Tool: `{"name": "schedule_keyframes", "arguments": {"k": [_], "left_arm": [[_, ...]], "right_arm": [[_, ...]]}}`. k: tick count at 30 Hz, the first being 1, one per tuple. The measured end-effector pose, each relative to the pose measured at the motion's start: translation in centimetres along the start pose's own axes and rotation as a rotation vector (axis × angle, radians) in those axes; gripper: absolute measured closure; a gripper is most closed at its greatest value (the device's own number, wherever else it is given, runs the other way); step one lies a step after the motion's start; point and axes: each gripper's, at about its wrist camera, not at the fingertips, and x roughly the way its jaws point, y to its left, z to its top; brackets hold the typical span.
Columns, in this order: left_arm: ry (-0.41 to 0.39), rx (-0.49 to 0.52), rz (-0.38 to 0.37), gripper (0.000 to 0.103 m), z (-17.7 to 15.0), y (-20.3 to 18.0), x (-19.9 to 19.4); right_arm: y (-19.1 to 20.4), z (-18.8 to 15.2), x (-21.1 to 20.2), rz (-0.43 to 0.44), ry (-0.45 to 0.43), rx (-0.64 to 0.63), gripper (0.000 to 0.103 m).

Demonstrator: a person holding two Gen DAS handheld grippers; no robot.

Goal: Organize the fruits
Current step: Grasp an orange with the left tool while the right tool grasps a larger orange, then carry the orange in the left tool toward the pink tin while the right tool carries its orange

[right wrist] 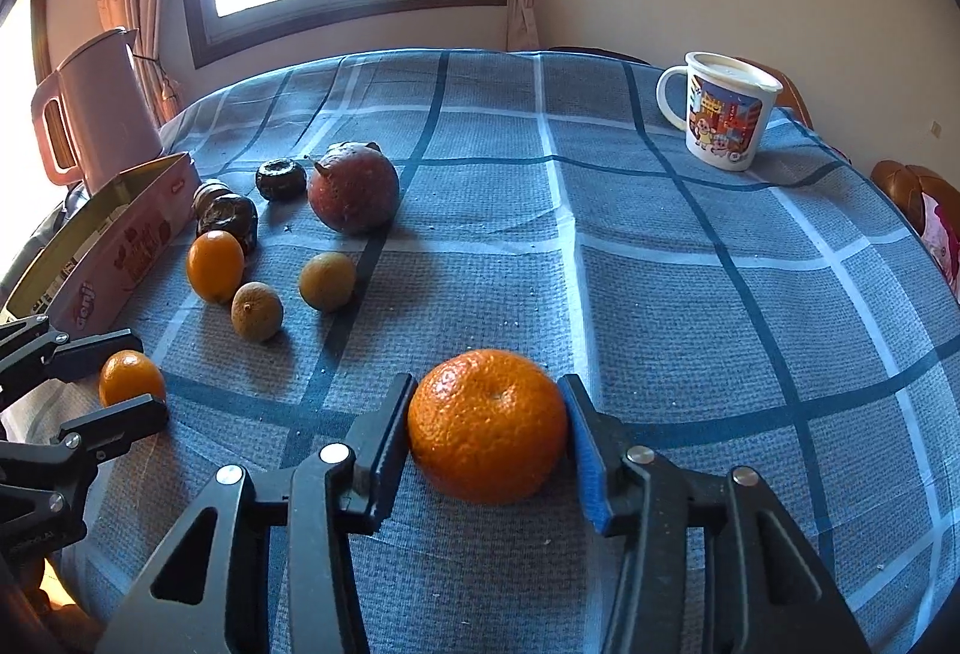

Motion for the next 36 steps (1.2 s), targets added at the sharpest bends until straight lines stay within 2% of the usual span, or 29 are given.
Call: {"name": "schedule_keyframes", "arguments": {"k": [18,36], "left_arm": [[-0.149,-0.035,0.076,0.061,-0.2,0.8,-2.1],[-0.227,-0.035,0.113,0.061,-0.5,0.5,-3.2]], "right_arm": [[1.8,-0.6,-2.5,0.006,-0.178,-0.100,0.054],[2.1,-1.4,-4.2,0.018,-0.299,-0.115,0.054]]}}
